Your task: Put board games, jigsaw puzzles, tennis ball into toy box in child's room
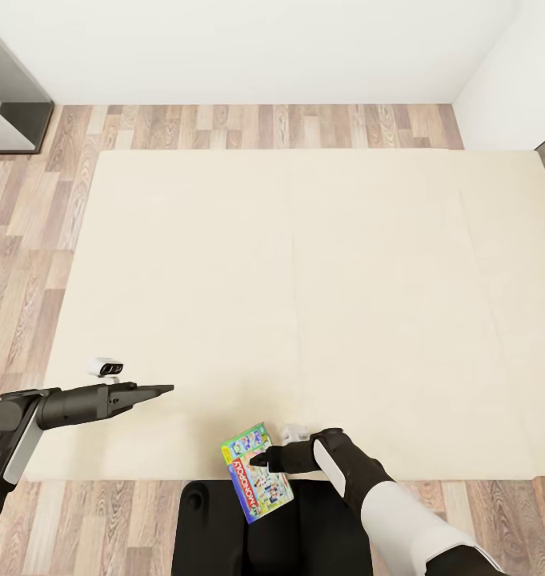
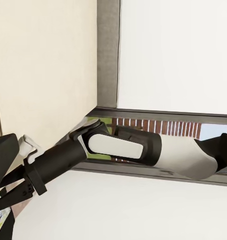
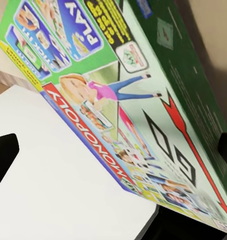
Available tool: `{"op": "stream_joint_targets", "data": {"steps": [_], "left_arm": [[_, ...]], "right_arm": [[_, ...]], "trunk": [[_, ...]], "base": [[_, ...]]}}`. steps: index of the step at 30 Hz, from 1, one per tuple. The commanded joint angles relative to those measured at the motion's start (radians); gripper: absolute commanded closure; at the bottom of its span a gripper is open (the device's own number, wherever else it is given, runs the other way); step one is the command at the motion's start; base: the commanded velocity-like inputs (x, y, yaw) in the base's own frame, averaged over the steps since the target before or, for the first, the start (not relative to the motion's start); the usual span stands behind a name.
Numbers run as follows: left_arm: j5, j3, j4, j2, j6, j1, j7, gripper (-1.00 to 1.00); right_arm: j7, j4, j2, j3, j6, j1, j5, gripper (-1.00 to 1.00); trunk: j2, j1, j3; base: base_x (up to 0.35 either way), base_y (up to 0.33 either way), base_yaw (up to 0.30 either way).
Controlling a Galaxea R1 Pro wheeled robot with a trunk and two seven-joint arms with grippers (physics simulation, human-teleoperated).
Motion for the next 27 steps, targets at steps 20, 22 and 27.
{"op": "stream_joint_targets", "data": {"steps": [20,22,27], "left_arm": [[0.0,0.0,0.0,0.0,0.011,0.0,-0.004,-1.0],[0.0,0.0,0.0,0.0,0.011,0.0,-0.004,-1.0],[0.0,0.0,0.0,0.0,0.011,0.0,-0.004,-1.0]], "right_arm": [[0.0,-0.001,0.0,0.001,0.005,0.0,-0.003,-1.0],[0.0,-0.001,0.0,0.001,0.005,0.0,-0.003,-1.0],[0.0,-0.001,0.0,0.001,0.005,0.0,-0.003,-1.0]], "trunk": [[-0.002,0.001,-0.001],[-0.002,0.001,-0.001],[-0.002,0.001,-0.001]], "base": [[0.0,0.044,0.0],[0.0,0.01,0.0],[0.0,0.026,0.0]]}}
